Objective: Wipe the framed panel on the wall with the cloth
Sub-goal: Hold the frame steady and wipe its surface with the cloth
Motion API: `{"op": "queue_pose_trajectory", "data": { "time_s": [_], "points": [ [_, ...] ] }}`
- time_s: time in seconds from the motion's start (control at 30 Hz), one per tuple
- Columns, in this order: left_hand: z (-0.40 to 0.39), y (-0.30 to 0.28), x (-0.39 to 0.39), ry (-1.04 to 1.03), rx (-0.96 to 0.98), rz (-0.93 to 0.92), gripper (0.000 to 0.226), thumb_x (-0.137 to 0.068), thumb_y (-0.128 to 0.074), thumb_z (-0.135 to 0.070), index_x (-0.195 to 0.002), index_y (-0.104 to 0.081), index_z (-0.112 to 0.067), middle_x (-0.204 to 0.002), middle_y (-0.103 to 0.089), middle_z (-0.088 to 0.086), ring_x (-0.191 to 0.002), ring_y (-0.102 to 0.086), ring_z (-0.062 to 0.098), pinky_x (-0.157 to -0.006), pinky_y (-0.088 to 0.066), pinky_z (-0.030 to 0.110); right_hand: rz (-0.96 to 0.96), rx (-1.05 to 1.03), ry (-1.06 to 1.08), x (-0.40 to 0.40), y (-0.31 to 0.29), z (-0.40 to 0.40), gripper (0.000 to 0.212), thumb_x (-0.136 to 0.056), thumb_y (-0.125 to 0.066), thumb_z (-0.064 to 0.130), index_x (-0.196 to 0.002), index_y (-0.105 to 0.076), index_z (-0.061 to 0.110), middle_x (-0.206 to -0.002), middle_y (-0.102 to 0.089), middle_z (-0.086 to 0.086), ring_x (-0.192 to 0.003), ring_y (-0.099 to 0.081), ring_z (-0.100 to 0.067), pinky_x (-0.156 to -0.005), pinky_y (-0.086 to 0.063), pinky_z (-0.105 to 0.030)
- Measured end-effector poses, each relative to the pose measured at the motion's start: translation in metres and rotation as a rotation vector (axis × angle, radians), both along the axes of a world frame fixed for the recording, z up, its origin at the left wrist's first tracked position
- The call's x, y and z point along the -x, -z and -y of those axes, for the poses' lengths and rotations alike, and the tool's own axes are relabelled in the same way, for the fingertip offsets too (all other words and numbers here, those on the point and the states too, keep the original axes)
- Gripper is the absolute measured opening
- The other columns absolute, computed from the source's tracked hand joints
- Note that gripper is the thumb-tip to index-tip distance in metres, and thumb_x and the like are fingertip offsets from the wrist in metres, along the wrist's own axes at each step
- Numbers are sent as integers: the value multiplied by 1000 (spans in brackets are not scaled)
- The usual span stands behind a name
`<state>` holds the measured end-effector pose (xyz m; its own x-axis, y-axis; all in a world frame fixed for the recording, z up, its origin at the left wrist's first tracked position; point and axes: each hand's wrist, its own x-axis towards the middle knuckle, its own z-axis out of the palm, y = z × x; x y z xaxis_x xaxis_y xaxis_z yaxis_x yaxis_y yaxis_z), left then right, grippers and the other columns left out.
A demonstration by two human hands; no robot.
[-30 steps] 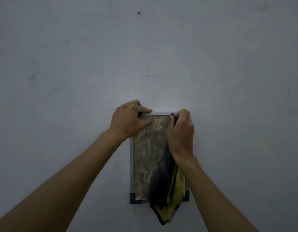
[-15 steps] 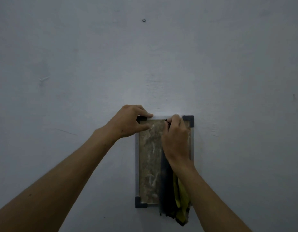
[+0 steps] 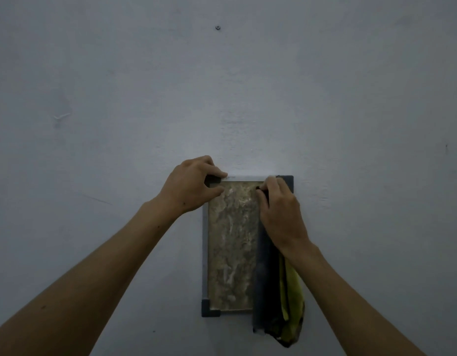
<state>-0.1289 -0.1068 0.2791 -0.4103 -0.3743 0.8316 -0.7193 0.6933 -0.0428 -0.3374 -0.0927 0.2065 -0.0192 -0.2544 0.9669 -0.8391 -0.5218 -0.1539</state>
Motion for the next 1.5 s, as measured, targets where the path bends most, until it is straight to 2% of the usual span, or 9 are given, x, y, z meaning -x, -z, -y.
{"op": "queue_pose_trajectory", "data": {
  "time_s": [0.1,0.3,0.53,0.63,0.73,0.9,1.1,1.3,1.5],
  "points": [
    [-1,4,2,-8,7,-24,31,-87,-76,-31,-117,-75,-24,-99,-64,-8,-88,-60,11,-80,-55,33,-19,41,-5,-3,-4,1,9,-102,-51,11,-96,-55,7,-93,-55,-6,-73,-54,-15,-61,-50,-26],
    [-1,6,1,-12,24,-36,31,-87,-75,-29,-117,-75,-24,-101,-66,-7,-91,-62,13,-83,-56,38,-388,-74,-35,20,19,-11,4,-101,-54,13,-102,-57,11,-100,-55,-1,-75,-56,-17,-62,-55,-37],
    [-1,7,3,-3,32,-61,28,-86,-76,-27,-114,-77,-23,-99,-68,-5,-89,-64,14,-82,-57,40,-306,8,-52,24,-19,-8,5,-101,-54,13,-98,-57,10,-98,-54,0,-80,-55,-15,-69,-53,-36],
    [-1,7,3,-4,39,-65,28,-86,-76,-28,-113,-77,-24,-99,-67,-6,-89,-64,14,-81,-57,39,-392,-51,-71,28,0,-14,7,-101,-54,13,-101,-59,10,-102,-56,-1,-81,-57,-16,-69,-55,-36],
    [0,6,2,-12,38,-65,27,-86,-76,-30,-112,-77,-25,-98,-67,-6,-88,-63,14,-81,-57,40,-506,-78,-33,35,-10,-16,8,-102,-52,13,-103,-59,10,-105,-57,-3,-82,-59,-18,-69,-56,-39],
    [-1,6,4,-9,31,-71,27,-86,-76,-31,-112,-78,-24,-98,-68,-6,-88,-64,14,-81,-57,41,-322,0,-27,30,-23,-13,4,-100,-55,10,-100,-59,9,-99,-55,-1,-81,-55,-15,-73,-54,-37],
    [-2,5,4,-21,29,-66,26,-86,-76,-32,-111,-78,-25,-97,-67,-7,-87,-63,13,-80,-57,39,-616,-129,12,37,-4,-19,8,-102,-52,12,-107,-58,11,-109,-56,-4,-83,-60,-20,-68,-57,-38],
    [-2,5,4,-31,21,-63,27,-85,-77,-32,-112,-77,-25,-97,-67,-6,-87,-63,14,-80,-57,38,-339,-18,0,27,-21,-16,4,-100,-55,9,-100,-59,7,-102,-55,-4,-81,-55,-15,-72,-54,-34],
    [-2,4,4,-37,27,-67,27,-85,-76,-34,-111,-78,-26,-98,-67,-7,-88,-63,14,-80,-57,40,-600,-114,26,26,-13,-17,7,-100,-54,8,-106,-58,8,-109,-56,-7,-88,-59,-19,-73,-56,-36]
  ]
}}
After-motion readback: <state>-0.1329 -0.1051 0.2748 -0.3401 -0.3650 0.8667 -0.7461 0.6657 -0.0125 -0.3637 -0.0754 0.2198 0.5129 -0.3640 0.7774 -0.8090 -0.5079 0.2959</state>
